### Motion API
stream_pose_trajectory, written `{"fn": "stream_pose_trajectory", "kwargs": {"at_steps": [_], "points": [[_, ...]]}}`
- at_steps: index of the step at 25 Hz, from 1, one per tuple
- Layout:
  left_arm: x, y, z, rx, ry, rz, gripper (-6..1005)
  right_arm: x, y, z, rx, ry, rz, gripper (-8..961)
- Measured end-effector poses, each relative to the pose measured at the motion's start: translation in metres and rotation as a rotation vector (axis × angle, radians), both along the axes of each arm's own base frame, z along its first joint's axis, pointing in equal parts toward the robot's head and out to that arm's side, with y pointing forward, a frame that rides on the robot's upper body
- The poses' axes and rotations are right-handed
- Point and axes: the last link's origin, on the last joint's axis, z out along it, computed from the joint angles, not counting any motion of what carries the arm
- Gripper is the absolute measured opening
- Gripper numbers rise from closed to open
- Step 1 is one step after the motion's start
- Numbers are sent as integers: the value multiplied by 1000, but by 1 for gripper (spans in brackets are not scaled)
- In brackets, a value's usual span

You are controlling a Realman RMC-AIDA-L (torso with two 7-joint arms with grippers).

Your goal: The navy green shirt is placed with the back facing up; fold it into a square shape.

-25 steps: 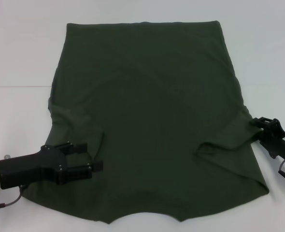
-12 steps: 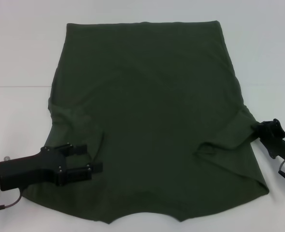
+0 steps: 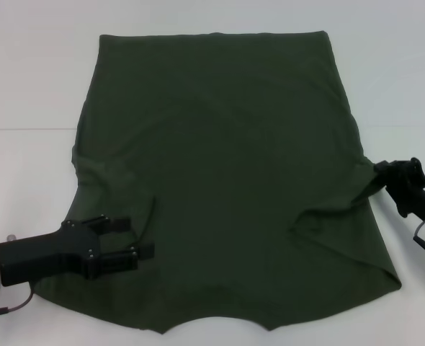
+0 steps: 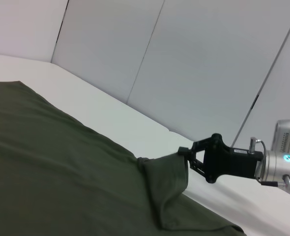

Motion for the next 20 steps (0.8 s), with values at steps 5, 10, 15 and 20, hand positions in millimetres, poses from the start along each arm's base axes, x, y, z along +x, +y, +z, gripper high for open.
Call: {"fn": "stream_pose_trajectory", "kwargs": {"at_steps": [5,10,15,20], "points": [[0,-1,0,-1,-2,-1,862,-9,8,1,4,4,21,84],[1,-2,-1,-4,-5,-6,861,-15,14,0,2,1,25,84],[1,-2,-2,-4,-7,-7,861,-20,20,-2,1,1,16,85],[1,-3,-2,-4,-8,-6,861,-29,30,-1,9,0,23,87]]}}
